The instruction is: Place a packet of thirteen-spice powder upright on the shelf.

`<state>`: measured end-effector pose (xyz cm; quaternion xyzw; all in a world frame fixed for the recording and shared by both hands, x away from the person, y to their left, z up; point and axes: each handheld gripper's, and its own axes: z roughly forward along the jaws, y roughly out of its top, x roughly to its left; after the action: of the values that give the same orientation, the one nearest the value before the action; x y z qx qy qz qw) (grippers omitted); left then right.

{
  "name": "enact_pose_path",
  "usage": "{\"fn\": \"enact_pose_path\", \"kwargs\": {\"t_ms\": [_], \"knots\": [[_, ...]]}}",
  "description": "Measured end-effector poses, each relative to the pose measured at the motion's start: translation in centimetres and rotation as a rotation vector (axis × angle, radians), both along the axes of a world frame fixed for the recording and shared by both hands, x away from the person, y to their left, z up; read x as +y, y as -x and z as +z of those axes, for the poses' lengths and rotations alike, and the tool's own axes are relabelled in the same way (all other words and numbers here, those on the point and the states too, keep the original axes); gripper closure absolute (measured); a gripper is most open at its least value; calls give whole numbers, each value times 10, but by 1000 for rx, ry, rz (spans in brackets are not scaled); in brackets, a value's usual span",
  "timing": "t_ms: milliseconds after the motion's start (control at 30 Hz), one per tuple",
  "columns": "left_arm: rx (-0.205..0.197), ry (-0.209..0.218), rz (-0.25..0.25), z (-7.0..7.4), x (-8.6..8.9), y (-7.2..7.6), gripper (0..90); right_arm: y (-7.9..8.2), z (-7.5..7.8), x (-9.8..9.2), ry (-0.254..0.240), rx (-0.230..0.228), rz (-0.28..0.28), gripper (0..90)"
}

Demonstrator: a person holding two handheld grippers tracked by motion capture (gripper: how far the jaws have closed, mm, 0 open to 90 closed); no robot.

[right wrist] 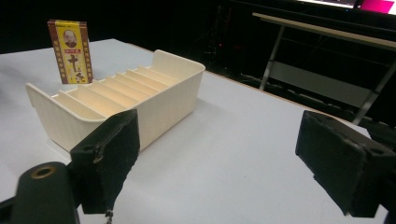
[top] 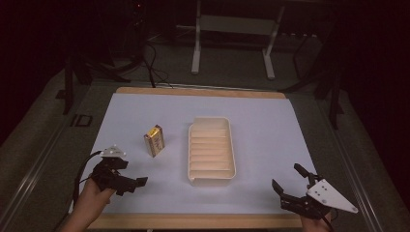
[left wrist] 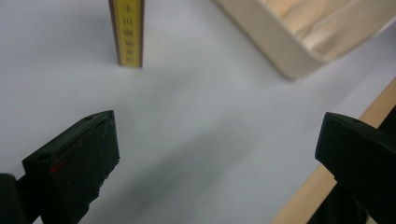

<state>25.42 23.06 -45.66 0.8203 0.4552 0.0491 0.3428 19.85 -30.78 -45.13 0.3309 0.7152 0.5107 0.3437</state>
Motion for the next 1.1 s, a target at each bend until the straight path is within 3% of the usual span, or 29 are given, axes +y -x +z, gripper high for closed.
{"fn": "enact_pose_path", "kwargs": {"t_ms": [67,100,167,200,233,267,733,833,1033,1100], "knots": [[66,-35,-37,-2,-2,-5,0,0,0,0,0,5,4,137],[66,-35,-37,-2,-2,-5,0,0,0,0,0,5,4,137],[114,-49,-60,-3,-3,-8,0,-1,-1,1,5,9,10,138],[160,-86,-78,-4,-4,-11,0,-1,-1,1,4,9,11,138],[160,-86,-78,-4,-4,-11,0,-1,-1,1,4,9,11,138],[193,-126,-89,-6,-5,-13,0,-1,-1,1,3,8,13,138],[332,-221,-165,1,-15,-26,0,0,-1,2,13,12,23,138],[360,-330,-168,2,-20,-29,0,0,-2,3,22,11,29,139],[405,-323,-197,11,-27,-35,0,0,-2,5,32,11,40,139],[402,-337,-197,15,-29,-38,0,0,-2,5,31,10,40,139]]}}
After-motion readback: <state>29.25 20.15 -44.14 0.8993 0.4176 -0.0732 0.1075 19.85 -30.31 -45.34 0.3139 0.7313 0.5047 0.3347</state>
